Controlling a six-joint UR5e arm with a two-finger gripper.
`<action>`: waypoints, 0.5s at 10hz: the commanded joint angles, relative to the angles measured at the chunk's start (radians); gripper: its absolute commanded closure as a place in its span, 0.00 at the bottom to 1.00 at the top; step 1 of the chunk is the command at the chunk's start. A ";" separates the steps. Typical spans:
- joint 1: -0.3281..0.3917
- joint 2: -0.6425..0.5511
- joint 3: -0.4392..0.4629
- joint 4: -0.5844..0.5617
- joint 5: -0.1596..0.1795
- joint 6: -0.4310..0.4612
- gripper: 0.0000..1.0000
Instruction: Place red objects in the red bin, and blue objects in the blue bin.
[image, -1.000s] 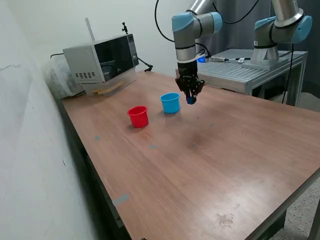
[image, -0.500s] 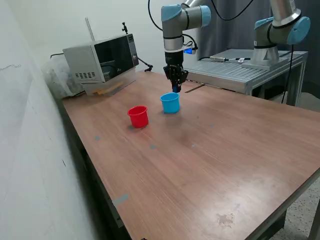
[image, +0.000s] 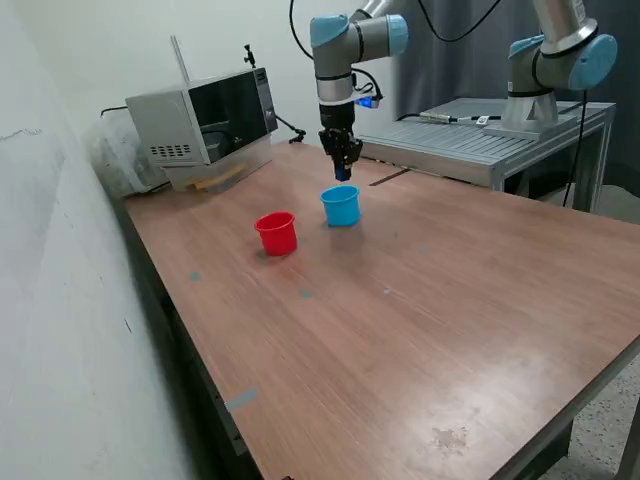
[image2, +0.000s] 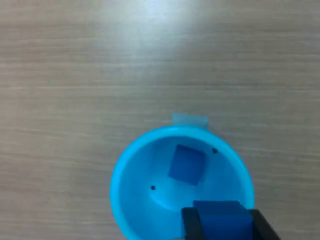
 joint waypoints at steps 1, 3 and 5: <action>-0.021 0.018 -0.002 0.045 0.003 0.000 1.00; -0.022 0.018 0.000 0.045 0.004 0.000 1.00; -0.021 0.018 0.003 0.045 0.006 0.001 0.00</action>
